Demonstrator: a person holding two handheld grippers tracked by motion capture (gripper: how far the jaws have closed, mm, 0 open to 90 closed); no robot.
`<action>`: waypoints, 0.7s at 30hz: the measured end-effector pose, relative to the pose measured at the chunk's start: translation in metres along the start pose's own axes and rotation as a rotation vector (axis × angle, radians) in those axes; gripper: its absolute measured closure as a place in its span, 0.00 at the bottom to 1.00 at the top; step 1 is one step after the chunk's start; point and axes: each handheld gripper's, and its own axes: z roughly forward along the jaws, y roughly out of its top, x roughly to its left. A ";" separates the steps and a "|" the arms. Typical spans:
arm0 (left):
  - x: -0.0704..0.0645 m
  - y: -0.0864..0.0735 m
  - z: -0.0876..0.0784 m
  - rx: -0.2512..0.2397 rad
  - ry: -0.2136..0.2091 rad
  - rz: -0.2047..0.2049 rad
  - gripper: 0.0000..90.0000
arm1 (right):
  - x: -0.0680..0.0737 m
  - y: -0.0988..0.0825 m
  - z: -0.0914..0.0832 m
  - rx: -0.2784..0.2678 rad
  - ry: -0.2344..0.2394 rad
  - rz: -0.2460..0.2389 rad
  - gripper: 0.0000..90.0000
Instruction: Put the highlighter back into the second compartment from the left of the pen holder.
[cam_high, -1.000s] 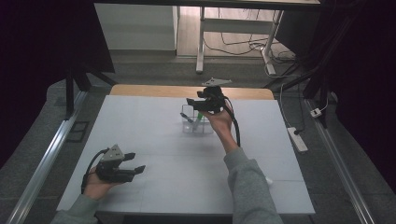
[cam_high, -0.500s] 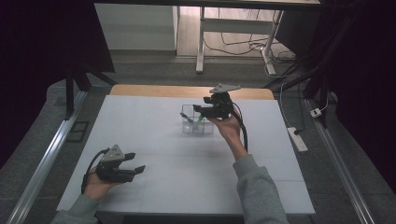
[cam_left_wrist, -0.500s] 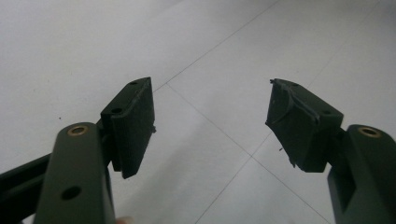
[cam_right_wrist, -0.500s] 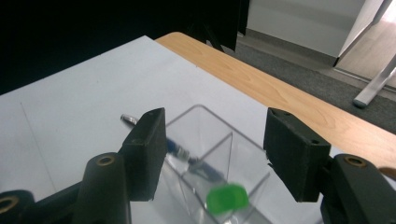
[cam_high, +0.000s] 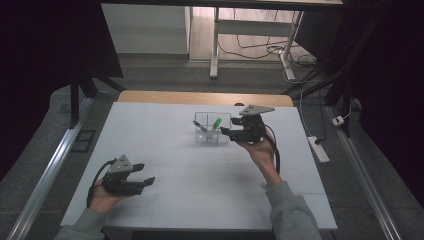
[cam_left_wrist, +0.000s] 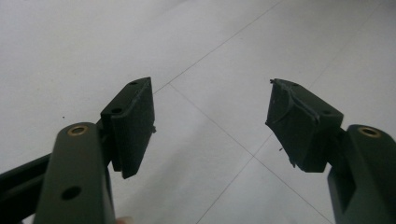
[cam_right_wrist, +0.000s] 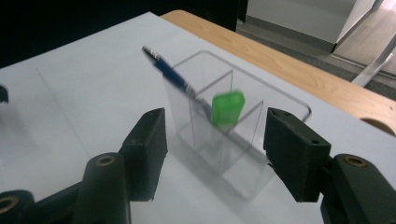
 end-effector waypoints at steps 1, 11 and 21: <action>0.000 0.000 0.000 0.001 0.000 0.000 0.35 | 0.001 -0.005 -0.005 0.002 0.000 0.001 0.44; 0.000 -0.001 -0.001 -0.004 0.005 -0.004 0.35 | 0.004 -0.031 -0.048 0.032 -0.022 0.009 0.44; 0.002 0.000 -0.002 -0.017 0.023 -0.016 0.35 | 0.006 -0.053 -0.077 0.071 -0.034 0.008 0.44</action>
